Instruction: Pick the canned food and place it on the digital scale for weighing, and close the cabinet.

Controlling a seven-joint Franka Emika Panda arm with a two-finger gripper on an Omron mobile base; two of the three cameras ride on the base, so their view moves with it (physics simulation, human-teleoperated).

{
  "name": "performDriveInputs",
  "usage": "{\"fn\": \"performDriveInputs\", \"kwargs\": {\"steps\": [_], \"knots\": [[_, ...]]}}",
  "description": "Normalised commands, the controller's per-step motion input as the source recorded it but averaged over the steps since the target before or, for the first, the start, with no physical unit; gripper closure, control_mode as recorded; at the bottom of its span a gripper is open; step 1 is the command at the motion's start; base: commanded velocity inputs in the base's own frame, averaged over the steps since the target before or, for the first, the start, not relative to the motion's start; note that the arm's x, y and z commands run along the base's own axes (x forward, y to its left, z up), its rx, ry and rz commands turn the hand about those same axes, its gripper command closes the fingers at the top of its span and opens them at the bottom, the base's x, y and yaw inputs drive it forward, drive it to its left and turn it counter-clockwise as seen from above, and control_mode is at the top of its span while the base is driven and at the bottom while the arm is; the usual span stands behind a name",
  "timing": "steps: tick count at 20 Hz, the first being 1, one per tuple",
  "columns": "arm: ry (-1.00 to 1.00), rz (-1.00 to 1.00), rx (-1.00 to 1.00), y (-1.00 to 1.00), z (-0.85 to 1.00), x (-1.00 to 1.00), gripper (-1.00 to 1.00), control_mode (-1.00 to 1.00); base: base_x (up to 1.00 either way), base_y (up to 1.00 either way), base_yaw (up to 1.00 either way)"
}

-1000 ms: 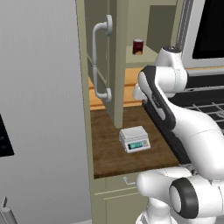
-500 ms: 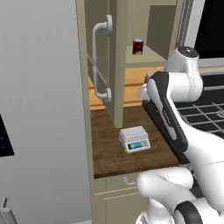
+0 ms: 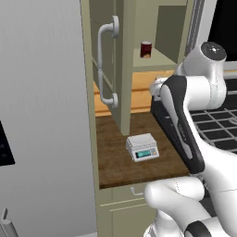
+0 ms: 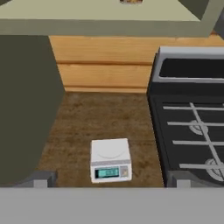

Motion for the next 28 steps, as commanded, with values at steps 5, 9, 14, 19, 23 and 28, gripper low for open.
{"fn": "performDriveInputs", "kwargs": {"steps": [5, 9, 14, 19, 23, 28], "knots": [[-0.14, -0.01, 0.0, 0.0, 0.65, -0.05, -1.0, -1.0, 0.0, 0.0, 0.0], [-0.25, 0.0, 0.0, 0.0, 0.54, 0.0, -1.0, -1.0, 0.0, 0.0, 0.0], [-0.24, 0.0, 0.0, 0.0, 0.44, 0.0, -1.0, -1.0, 0.0, 0.0, 0.0], [-0.18, 0.0, 0.0, 0.0, 0.14, 0.04, -1.0, -1.0, 0.0, 0.0, 0.0], [-0.02, -0.01, 0.0, 0.0, 0.04, 0.18, -1.0, -1.0, 0.0, 0.0, 0.0], [0.02, -0.01, 0.0, 0.0, 0.11, 0.24, -1.0, -1.0, 0.0, 0.0, 0.0]]}}
